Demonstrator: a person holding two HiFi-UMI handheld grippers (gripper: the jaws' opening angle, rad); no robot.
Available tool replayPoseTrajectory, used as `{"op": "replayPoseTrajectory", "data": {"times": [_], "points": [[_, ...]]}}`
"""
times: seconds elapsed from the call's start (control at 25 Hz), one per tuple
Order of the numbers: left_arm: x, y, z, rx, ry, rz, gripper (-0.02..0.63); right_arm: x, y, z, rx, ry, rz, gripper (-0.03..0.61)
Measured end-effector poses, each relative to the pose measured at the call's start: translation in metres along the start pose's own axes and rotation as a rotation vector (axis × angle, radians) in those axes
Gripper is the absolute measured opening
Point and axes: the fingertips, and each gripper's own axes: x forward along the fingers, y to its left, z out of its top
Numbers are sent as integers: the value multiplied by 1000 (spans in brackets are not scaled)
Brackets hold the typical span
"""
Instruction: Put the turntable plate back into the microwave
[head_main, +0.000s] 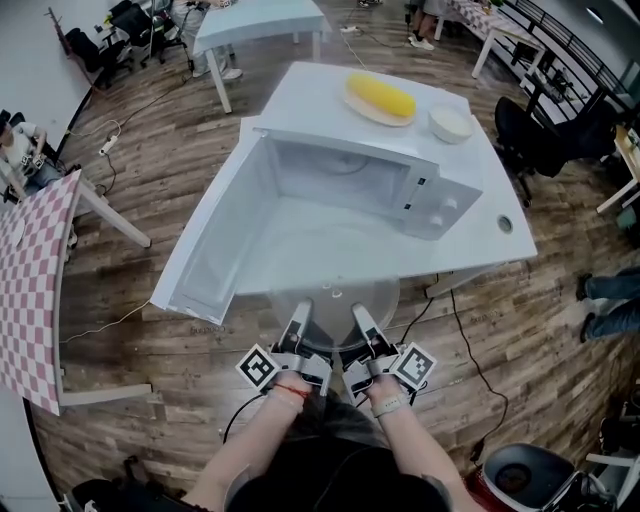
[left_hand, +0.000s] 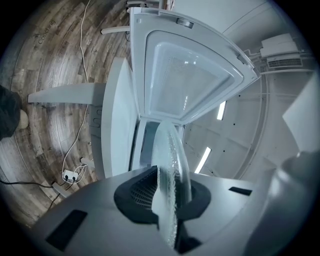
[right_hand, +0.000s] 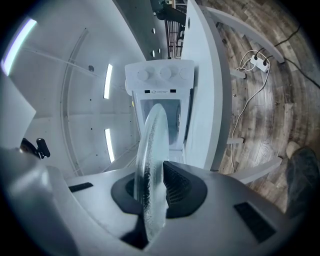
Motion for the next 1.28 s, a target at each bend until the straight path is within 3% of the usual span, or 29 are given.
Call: {"op": "replayPoseTrajectory", "data": {"times": [0.2, 1.28], "points": [[16, 7, 3, -34, -7, 1, 34, 12, -4, 10, 0, -10, -5, 41], [129, 31, 48, 20, 38, 6, 34, 109, -37, 73, 16, -66, -10, 40]]}}
